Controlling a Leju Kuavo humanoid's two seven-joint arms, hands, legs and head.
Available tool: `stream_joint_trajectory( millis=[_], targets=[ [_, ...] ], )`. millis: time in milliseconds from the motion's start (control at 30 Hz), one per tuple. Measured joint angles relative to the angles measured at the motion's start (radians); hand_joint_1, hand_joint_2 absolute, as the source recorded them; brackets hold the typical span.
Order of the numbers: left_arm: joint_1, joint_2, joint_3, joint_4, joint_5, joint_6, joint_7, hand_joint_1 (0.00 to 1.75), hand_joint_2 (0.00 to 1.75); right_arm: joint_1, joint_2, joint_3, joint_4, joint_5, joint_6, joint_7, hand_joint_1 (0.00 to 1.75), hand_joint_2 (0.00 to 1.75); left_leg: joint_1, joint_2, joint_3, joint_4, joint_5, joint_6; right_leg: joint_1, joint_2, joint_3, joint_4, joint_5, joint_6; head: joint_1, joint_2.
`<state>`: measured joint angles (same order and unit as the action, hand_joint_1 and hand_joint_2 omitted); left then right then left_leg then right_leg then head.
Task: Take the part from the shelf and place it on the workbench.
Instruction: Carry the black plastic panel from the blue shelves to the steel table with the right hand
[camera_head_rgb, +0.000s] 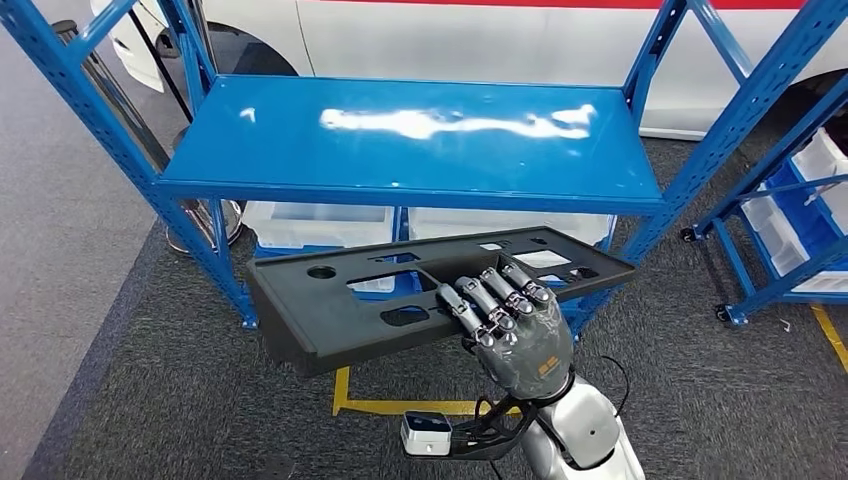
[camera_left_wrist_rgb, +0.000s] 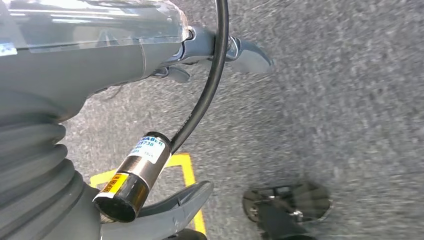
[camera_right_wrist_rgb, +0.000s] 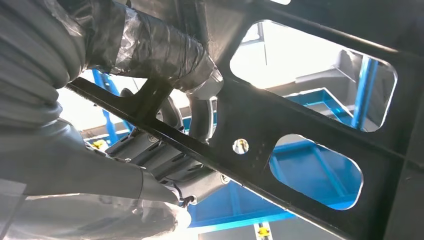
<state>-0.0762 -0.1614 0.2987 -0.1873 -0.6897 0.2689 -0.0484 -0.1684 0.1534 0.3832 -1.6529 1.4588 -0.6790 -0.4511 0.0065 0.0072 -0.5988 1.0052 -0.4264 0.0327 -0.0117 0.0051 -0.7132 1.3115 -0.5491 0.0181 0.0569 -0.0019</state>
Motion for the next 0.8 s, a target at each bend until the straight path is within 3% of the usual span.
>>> stream_joint_trajectory(
  millis=[67,133,200,267,300,400,433,467,500,533,567,633,667,700,767,800],
  targets=[
    [-0.001,0.000,0.004,0.000,0.000,0.000,0.000,0.00,1.75,0.000,0.008,-0.014,0.002,-0.004,0.000,-0.015,1.75,1.75,0.000,0.000,-0.035,0.016,0.016,-0.005,0.000,0.000,0.091,-0.094,0.040,-0.006,0.000,0.000],
    [-0.001,-0.001,0.007,0.000,-0.001,0.000,0.000,0.00,1.75,0.000,0.021,-0.027,0.003,-0.008,0.000,-0.032,1.75,1.75,-0.002,0.000,-0.054,0.025,0.032,-0.014,0.006,0.000,0.183,-0.226,0.025,-0.016,-0.001,0.000],
    [-0.001,-0.001,0.012,0.000,-0.001,0.000,0.000,0.00,1.75,-0.002,0.033,-0.040,0.003,-0.013,0.000,-0.046,1.75,1.75,-0.002,-0.001,-0.058,0.023,0.050,-0.026,0.012,0.001,0.210,-0.280,0.011,-0.026,0.000,0.000],
    [0.000,-0.001,0.016,0.000,-0.001,0.001,0.000,0.00,1.75,-0.004,0.042,-0.050,0.006,-0.018,0.000,-0.056,1.75,1.75,-0.001,-0.003,-0.062,0.022,0.055,-0.037,0.009,-0.003,0.196,-0.284,0.032,-0.040,0.002,0.000],
    [0.001,-0.001,0.017,0.000,-0.001,0.001,0.000,0.00,1.75,-0.005,0.047,-0.053,0.008,-0.019,0.000,-0.060,1.75,1.75,0.000,-0.004,-0.070,0.036,0.033,-0.042,0.006,-0.004,0.185,-0.286,0.045,-0.048,0.000,0.000],
    [0.001,-0.001,0.021,0.000,-0.001,0.001,0.000,0.00,1.75,-0.005,0.058,-0.058,0.013,-0.021,0.000,-0.065,1.75,1.75,0.005,-0.006,-0.112,0.179,-0.115,-0.054,0.003,-0.008,0.138,-0.288,0.087,-0.062,-0.004,0.000],
    [0.000,-0.001,0.022,0.000,-0.001,0.001,0.000,0.00,1.75,-0.005,0.059,-0.059,0.015,-0.022,0.000,-0.066,1.75,1.75,0.006,-0.006,-0.122,0.242,-0.147,-0.057,0.003,-0.008,0.119,-0.286,0.101,-0.061,-0.004,0.000],
    [0.000,-0.001,0.023,0.000,0.000,0.001,0.000,0.00,1.75,-0.005,0.060,-0.061,0.017,-0.022,0.000,-0.068,1.75,1.75,0.006,-0.006,-0.121,0.287,-0.151,-0.059,0.004,-0.009,0.101,-0.284,0.115,-0.060,-0.004,0.000],
    [0.000,-0.001,0.024,0.000,0.000,0.001,0.000,0.00,1.75,-0.005,0.062,-0.063,0.021,-0.023,0.000,-0.071,1.75,1.75,0.006,-0.006,-0.106,0.305,-0.133,-0.060,0.004,-0.010,0.081,-0.281,0.128,-0.058,-0.004,0.000],
    [0.000,-0.001,0.024,0.000,0.000,0.001,0.000,0.00,1.75,-0.005,0.064,-0.065,0.024,-0.024,0.000,-0.074,1.75,1.75,0.006,-0.006,-0.072,0.287,-0.101,-0.060,0.004,-0.010,0.061,-0.278,0.141,-0.056,-0.004,0.000],
    [-0.001,-0.001,0.025,0.000,0.000,0.001,0.000,0.00,1.75,-0.005,0.066,-0.067,0.026,-0.025,0.000,-0.077,1.75,1.75,0.006,-0.006,-0.020,0.232,-0.079,-0.057,0.004,-0.010,0.045,-0.273,0.152,-0.053,-0.004,0.000],
    [-0.005,0.000,0.028,-0.001,0.000,0.001,-0.001,0.00,1.75,-0.006,0.073,-0.070,0.028,-0.026,0.000,-0.082,1.75,1.75,0.003,-0.008,0.096,0.077,-0.092,-0.049,0.006,-0.010,0.024,-0.266,0.172,-0.044,-0.004,0.000],
    [-0.006,0.000,0.029,-0.001,0.000,0.001,-0.002,0.00,1.75,-0.006,0.075,-0.071,0.029,-0.026,0.000,-0.084,1.75,1.75,0.000,-0.009,0.131,0.022,-0.109,-0.044,0.006,-0.011,0.022,-0.267,0.182,-0.039,-0.003,0.000],
    [-0.007,0.000,0.031,-0.002,0.000,0.001,-0.002,0.00,1.75,-0.007,0.078,-0.072,0.030,-0.026,0.000,-0.084,1.75,1.75,-0.003,-0.010,0.145,-0.008,-0.120,-0.039,0.007,-0.011,0.022,-0.271,0.193,-0.033,-0.003,0.000],
    [-0.006,0.000,0.035,-0.002,0.000,0.001,-0.003,0.00,1.75,-0.008,0.080,-0.076,0.034,-0.027,0.000,-0.085,1.75,1.75,-0.002,-0.007,0.133,-0.018,-0.101,-0.026,0.005,-0.010,0.020,-0.281,0.210,-0.021,-0.003,0.000],
    [-0.004,0.000,0.036,-0.001,0.000,0.001,-0.003,0.00,1.75,-0.008,0.081,-0.078,0.036,-0.028,0.000,-0.086,1.75,1.75,0.000,-0.004,0.122,-0.020,-0.087,-0.017,0.004,-0.008,0.013,-0.273,0.193,-0.016,-0.003,0.000]
  ],
)
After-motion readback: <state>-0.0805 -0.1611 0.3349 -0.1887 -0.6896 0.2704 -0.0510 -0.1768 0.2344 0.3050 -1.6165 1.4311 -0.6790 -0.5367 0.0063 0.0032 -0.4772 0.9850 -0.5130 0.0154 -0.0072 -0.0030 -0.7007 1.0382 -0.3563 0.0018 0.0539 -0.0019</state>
